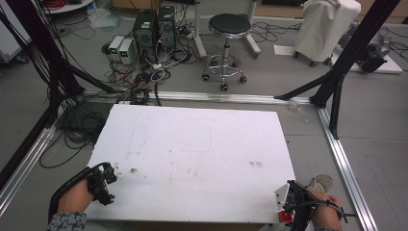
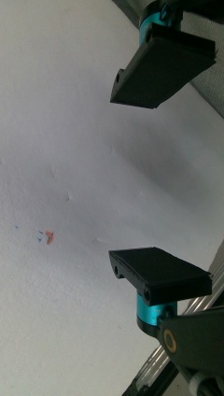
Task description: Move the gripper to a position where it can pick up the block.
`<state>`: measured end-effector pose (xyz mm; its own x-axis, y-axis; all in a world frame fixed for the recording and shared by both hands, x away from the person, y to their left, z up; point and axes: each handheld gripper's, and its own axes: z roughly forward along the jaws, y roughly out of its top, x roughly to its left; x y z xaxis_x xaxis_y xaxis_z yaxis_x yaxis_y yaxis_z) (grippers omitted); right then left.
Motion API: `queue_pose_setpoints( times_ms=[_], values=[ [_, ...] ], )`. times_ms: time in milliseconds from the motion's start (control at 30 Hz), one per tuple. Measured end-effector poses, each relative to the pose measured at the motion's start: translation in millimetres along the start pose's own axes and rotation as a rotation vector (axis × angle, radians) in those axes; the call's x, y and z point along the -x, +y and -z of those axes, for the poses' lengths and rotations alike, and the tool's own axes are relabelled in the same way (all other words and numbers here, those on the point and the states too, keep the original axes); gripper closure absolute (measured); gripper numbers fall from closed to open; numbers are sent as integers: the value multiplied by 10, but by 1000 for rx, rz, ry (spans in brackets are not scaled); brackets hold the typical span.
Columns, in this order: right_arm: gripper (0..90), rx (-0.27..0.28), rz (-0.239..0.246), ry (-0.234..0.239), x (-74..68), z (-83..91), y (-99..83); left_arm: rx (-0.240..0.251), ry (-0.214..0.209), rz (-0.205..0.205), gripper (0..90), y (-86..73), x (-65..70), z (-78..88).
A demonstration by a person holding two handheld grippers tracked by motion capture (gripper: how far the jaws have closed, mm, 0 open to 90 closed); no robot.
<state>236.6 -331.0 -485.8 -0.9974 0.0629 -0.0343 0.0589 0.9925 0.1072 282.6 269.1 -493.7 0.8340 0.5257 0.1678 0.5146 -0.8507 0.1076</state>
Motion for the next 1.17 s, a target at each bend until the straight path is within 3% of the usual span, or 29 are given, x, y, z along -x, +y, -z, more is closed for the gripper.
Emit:
queue_pose_setpoints(
  times_ms=[367,800,1167],
  values=[
    [26,-28,8,10,-93,-196,-95,1,2,-4,208,-2,0,1],
    [26,-61,40,19,-64,-414,-52,-1,0,-11,208,19,16,-15],
    [26,-60,43,17,-64,-429,-68,22,-4,-8,208,28,19,-20]
  ],
)
